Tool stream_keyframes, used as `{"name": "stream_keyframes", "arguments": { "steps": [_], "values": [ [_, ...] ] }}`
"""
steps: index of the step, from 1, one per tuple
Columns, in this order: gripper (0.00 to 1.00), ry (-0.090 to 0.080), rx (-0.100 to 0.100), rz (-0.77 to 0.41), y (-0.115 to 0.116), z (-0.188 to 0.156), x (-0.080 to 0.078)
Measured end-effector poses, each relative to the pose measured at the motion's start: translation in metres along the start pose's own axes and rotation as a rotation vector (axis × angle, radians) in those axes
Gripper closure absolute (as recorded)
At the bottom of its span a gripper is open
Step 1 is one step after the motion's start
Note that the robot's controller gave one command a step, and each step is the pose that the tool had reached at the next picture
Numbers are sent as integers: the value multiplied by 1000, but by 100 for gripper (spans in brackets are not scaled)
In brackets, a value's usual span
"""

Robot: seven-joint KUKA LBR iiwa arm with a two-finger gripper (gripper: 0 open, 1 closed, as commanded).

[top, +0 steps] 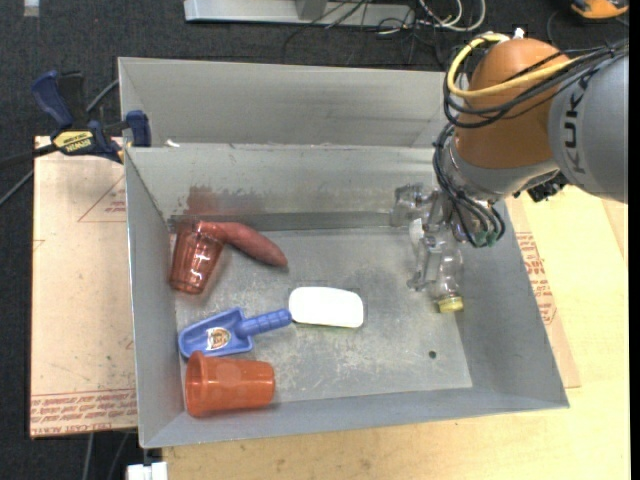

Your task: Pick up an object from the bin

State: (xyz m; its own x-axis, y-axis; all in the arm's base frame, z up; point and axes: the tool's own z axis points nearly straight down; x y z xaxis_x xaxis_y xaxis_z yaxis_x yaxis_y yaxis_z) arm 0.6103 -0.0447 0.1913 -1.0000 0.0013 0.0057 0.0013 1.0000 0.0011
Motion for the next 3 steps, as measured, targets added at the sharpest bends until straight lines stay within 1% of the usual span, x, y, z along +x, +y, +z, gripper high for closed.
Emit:
{"name": "stream_keyframes", "arguments": {
  "steps": [1, 2, 3],
  "values": [
    [0, -8, 1, -2, 0, -5, -1],
    [0, 2, -2, -21, 72, 49, 29],
    [0, -10, 0, -28, 72, 75, 33]
  ]
}}
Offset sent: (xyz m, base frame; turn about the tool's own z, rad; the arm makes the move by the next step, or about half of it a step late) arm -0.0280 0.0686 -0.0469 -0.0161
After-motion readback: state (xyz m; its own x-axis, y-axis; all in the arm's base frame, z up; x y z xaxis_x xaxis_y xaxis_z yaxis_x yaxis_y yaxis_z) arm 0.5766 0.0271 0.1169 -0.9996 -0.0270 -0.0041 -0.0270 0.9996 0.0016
